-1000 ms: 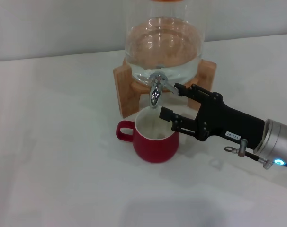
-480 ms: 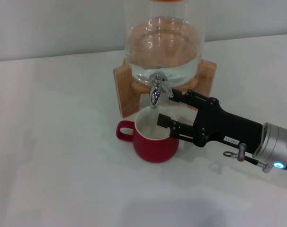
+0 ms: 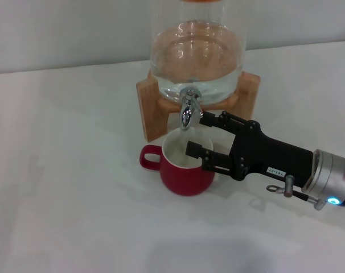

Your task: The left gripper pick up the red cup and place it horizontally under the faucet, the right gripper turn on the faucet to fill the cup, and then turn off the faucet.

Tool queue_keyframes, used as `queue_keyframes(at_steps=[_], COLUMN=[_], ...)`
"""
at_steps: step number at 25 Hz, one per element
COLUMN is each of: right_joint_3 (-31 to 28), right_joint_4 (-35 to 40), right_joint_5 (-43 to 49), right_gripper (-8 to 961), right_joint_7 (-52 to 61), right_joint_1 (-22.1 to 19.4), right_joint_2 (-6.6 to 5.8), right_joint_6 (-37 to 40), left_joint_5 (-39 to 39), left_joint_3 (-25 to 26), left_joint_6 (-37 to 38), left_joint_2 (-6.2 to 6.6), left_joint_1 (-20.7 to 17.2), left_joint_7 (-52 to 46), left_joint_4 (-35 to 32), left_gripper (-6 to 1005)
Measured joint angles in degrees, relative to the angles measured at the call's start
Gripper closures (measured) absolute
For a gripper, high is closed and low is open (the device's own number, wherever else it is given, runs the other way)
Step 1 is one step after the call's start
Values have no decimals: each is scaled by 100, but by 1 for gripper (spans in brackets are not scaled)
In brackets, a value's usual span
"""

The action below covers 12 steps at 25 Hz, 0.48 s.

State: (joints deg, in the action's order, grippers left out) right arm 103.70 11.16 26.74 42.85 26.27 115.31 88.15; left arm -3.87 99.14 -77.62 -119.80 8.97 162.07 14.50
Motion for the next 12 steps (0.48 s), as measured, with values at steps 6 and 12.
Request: queue_keyframes(at_steps=[6,12], right_joint_3=[-48,-189], right_joint_4=[6,9], right_joint_5=[-29,-55], right_gripper=[176,176], right_joint_7=[4,-15], right_joint_1=[-10,-42], right_joint_2=[-9,-38], right_joint_6=[0,-22], left_joint_5=[-1,-8], left_joint_3=[0,0], left_joint_6=[2,2], left_joint_2=[0,0], left_joint_1=[-1,-8], left_joint_7=[0,0], left_joint_4=[0,0], left_gripper=[136,136])
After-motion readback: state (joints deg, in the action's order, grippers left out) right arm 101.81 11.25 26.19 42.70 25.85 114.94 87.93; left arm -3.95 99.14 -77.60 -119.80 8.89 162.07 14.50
